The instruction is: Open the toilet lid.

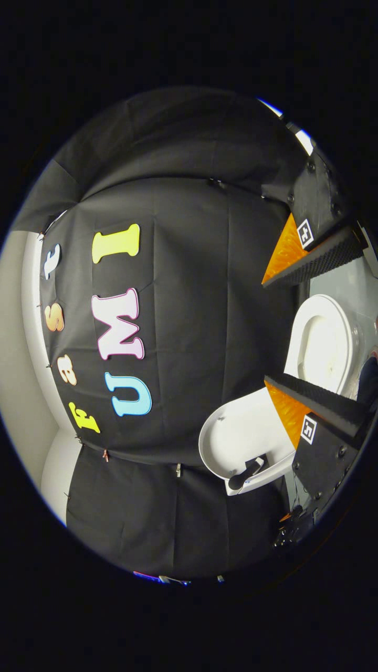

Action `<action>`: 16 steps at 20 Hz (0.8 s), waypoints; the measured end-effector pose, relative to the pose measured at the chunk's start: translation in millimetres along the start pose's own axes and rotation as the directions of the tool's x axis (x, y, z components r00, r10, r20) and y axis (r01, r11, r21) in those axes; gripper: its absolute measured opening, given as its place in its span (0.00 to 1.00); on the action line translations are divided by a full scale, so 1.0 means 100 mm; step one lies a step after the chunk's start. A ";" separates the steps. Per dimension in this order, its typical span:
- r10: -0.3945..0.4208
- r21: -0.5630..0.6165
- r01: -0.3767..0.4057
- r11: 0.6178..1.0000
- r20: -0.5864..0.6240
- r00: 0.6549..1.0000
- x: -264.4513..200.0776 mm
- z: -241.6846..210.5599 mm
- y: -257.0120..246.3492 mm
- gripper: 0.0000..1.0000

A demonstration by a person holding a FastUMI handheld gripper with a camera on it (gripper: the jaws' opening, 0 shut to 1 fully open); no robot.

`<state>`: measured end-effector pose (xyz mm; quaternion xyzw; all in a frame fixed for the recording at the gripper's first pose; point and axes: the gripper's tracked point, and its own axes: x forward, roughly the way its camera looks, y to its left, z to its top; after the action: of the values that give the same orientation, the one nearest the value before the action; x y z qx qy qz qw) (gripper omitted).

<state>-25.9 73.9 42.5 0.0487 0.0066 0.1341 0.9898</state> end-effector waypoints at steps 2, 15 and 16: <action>0.006 -0.002 -0.006 1.000 -0.002 1.000 0.00 -0.01 0.02 0.99; 0.022 0.002 -0.022 1.000 -0.016 1.000 0.00 -0.05 0.07 0.99; 0.022 0.005 -0.022 1.000 -0.019 1.000 0.00 -0.07 0.08 0.99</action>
<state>-28.1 82.3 36.8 0.0501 0.0157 0.1456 0.9880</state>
